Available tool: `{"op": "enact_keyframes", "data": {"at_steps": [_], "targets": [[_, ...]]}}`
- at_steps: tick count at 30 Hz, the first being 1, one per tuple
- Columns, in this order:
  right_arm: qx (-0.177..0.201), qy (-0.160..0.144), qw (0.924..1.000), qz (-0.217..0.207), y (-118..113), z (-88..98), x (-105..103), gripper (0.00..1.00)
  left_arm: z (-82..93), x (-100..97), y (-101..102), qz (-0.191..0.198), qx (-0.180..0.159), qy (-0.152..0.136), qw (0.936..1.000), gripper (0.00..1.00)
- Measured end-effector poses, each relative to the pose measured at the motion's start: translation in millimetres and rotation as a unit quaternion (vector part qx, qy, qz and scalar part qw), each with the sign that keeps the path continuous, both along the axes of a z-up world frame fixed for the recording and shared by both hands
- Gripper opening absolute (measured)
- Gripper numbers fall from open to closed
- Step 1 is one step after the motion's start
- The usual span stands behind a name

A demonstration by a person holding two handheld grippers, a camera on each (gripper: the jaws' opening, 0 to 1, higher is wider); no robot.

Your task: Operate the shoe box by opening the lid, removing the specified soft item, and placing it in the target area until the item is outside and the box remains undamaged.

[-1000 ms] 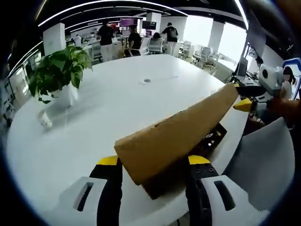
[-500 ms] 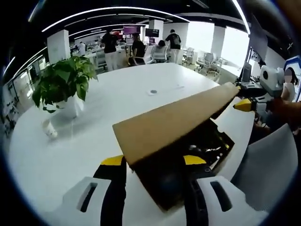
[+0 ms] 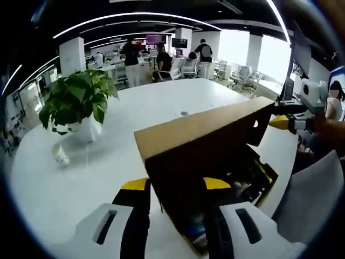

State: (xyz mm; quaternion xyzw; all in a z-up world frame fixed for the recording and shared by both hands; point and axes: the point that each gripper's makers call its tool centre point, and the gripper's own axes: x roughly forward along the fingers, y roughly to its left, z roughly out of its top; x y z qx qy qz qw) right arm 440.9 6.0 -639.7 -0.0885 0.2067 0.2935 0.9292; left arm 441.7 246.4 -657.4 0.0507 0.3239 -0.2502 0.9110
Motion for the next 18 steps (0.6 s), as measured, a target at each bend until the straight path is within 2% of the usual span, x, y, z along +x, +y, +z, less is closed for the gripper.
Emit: {"op": "enact_keyframes", "data": {"at_steps": [6,9,13,18], "targets": [[0.003,-0.003,0.9999,-0.012,-3.6,-1.6,17.8,0.26,-1.5,15.6,7.5,0.013,-0.002,-0.006,0.9999,0.23],[-0.007,-0.008,0.9997,-0.02,-9.7,-3.9,31.4,0.18,-3.3,28.1,10.7,0.023,-0.006,-0.012,0.9996,0.19],[-0.006,-0.001,0.9996,-0.029,-12.2,-6.4,44.8,0.13,-6.3,42.0,17.1,0.037,-0.008,-0.012,0.9992,0.09],[-0.018,-0.002,0.9993,-0.034,-15.6,-12.3,59.5,0.08,-11.1,54.8,20.3,0.05,-0.018,-0.011,0.9985,0.04]]}}
